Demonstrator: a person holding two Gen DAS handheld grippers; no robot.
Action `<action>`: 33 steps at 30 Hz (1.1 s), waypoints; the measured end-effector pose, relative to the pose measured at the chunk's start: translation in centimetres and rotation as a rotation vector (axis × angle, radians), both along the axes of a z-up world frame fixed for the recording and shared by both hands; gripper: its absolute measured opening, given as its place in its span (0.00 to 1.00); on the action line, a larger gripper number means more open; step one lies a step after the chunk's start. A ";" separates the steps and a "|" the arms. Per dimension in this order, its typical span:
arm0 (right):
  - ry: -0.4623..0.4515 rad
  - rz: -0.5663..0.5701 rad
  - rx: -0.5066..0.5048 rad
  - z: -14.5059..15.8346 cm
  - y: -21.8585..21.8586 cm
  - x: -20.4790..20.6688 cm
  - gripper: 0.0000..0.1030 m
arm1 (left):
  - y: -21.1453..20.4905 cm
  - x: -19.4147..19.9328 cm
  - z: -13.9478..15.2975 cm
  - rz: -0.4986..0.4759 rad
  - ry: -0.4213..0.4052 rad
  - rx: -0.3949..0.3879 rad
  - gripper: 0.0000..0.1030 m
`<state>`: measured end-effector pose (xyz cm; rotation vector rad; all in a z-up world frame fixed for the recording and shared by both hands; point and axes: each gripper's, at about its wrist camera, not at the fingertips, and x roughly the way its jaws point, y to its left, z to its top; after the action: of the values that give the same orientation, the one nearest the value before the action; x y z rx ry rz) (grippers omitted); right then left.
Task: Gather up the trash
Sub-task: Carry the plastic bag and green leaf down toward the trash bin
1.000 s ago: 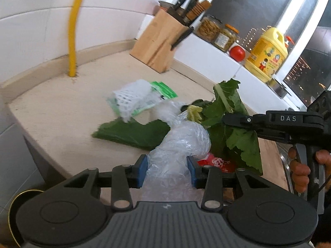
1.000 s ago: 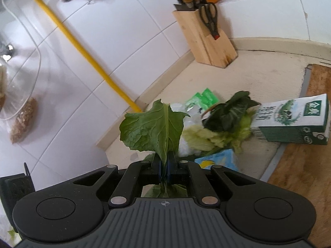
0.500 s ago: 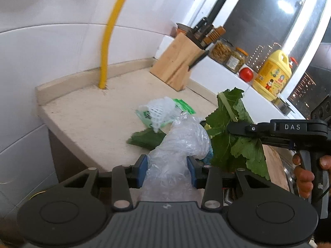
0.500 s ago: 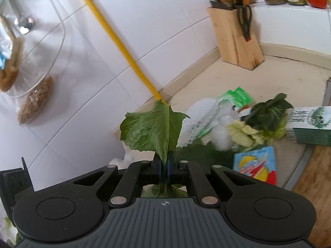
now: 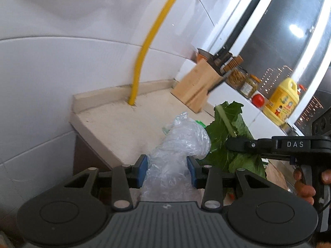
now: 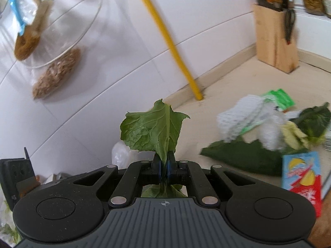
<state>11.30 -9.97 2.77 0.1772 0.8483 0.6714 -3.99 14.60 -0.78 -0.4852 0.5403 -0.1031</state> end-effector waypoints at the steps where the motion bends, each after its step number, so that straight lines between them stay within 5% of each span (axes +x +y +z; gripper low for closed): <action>1: -0.001 0.009 0.000 0.1 0.5 -0.1 0.07 | 0.3 -0.2 0.1 0.009 -0.003 0.004 0.34; 33: 0.008 0.249 0.029 0.1 9.3 -2.7 0.07 | 4.9 -5.8 0.5 0.304 -0.052 0.083 0.34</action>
<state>8.58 -0.67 2.85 0.1008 0.8761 0.9174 -9.79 19.47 -0.31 -0.4773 0.4125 0.1963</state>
